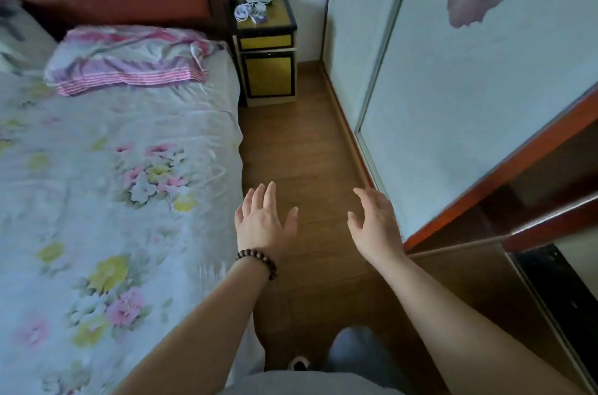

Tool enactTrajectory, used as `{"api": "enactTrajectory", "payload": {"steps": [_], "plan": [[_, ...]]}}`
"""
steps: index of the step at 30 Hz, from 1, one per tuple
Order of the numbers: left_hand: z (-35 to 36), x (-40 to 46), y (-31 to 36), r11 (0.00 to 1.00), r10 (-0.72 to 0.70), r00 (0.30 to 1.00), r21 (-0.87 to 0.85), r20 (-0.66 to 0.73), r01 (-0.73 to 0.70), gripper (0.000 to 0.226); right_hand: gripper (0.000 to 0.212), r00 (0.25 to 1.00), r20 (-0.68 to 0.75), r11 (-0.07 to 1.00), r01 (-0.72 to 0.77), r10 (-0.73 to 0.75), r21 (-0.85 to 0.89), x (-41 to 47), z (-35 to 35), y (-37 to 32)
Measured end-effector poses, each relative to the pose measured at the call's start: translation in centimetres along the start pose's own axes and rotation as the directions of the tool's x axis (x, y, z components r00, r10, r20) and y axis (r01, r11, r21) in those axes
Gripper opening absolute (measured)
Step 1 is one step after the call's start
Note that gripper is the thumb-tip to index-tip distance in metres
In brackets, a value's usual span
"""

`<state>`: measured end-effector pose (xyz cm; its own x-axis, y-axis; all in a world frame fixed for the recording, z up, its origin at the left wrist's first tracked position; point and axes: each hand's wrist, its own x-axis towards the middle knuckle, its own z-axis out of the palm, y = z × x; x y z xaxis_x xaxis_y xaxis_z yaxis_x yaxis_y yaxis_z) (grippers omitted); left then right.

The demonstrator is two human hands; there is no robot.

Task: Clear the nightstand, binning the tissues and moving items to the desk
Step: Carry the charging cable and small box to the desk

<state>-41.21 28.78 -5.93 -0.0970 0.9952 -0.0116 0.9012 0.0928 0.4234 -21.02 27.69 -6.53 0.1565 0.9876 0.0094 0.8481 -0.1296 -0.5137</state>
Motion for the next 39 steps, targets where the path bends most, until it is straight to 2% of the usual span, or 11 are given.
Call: {"api": "enactTrajectory", "payload": {"steps": [6, 13, 18, 23, 34, 39], "plan": [[0.9, 11.6, 0.4, 0.999, -0.040, 0.999, 0.009, -0.033, 0.041, 0.068, 0.048, 0.995, 0.039, 0.996, 0.094, -0.094, 0.003, 12.4, 2.0, -1.5], [3.5, 30.8, 2.4, 0.993, -0.119, 0.992, 0.006, -0.031, 0.119, 0.067, 0.046, 0.986, 0.074, 0.989, 0.144, -0.147, 0.033, 32.6, 4.3, -2.2], [2.7, 44.3, 4.4, 0.977, -0.214, 0.976, 0.002, -0.029, 0.214, 0.065, 0.046, 0.981, 0.097, 0.985, 0.166, -0.170, 0.048, 46.2, 3.7, -3.9], [1.4, 55.0, 5.1, 0.968, -0.252, 0.966, -0.008, -0.061, 0.252, 0.067, 0.046, 0.972, 0.121, 0.979, 0.200, -0.203, 0.034, 57.5, 3.7, -6.4], [0.7, 79.4, 0.5, 0.966, -0.256, 0.963, -0.054, -0.083, 0.252, 0.066, 0.046, 0.963, 0.110, 0.970, 0.242, -0.245, 0.039, 80.0, 10.6, -14.4], [-0.3, 92.4, -3.3, 0.974, -0.225, 0.974, -0.045, -0.020, 0.224, 0.067, 0.047, 0.971, 0.122, 0.978, 0.203, -0.208, 0.045, 91.3, 14.9, -19.8]]}}
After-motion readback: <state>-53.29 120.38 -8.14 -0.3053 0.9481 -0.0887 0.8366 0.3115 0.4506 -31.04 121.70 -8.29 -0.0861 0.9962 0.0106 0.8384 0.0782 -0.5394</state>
